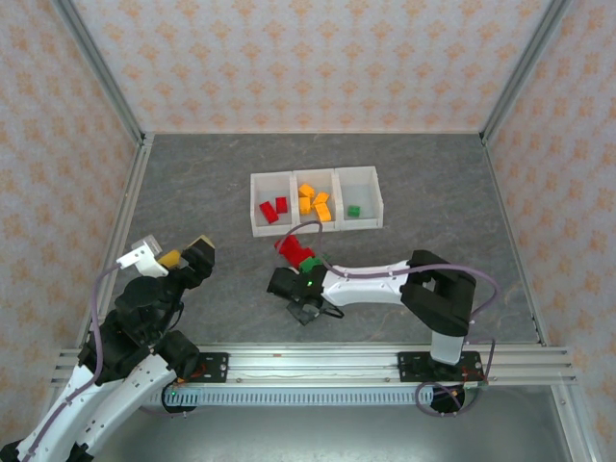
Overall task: Sort the legos into containers by color
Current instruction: Pick up the lego from the bottom-center of the table, then place the lego in the container.
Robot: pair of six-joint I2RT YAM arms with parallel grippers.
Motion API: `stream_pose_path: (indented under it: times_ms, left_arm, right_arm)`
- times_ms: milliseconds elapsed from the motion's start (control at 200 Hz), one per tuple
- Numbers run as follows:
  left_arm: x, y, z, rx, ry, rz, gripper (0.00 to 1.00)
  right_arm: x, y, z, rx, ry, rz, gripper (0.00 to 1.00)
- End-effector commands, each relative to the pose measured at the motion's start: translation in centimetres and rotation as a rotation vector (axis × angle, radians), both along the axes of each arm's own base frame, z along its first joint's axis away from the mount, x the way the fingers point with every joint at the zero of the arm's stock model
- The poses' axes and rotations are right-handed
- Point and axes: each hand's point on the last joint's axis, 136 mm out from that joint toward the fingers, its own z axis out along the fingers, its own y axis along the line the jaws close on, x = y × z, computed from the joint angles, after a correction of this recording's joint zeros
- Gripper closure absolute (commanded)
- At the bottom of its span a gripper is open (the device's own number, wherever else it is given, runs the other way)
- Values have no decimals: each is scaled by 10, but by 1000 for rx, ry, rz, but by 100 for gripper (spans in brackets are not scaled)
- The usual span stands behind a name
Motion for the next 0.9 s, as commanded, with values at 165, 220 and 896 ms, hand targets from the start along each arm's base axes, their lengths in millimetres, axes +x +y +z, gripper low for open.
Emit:
stream_pose_path:
  times_ms: [165, 220, 896]
  left_arm:
    - [2, 5, 1, 0, -7, 34, 1]
    - [1, 6, 0, 1, -6, 36, 1]
    - [3, 5, -2, 4, 4, 38, 1]
  right_arm:
    - [21, -9, 6, -28, -104, -48, 68]
    - [19, -1, 17, 18, -96, -32, 69]
    - [206, -70, 176, 368, -342, -370, 72]
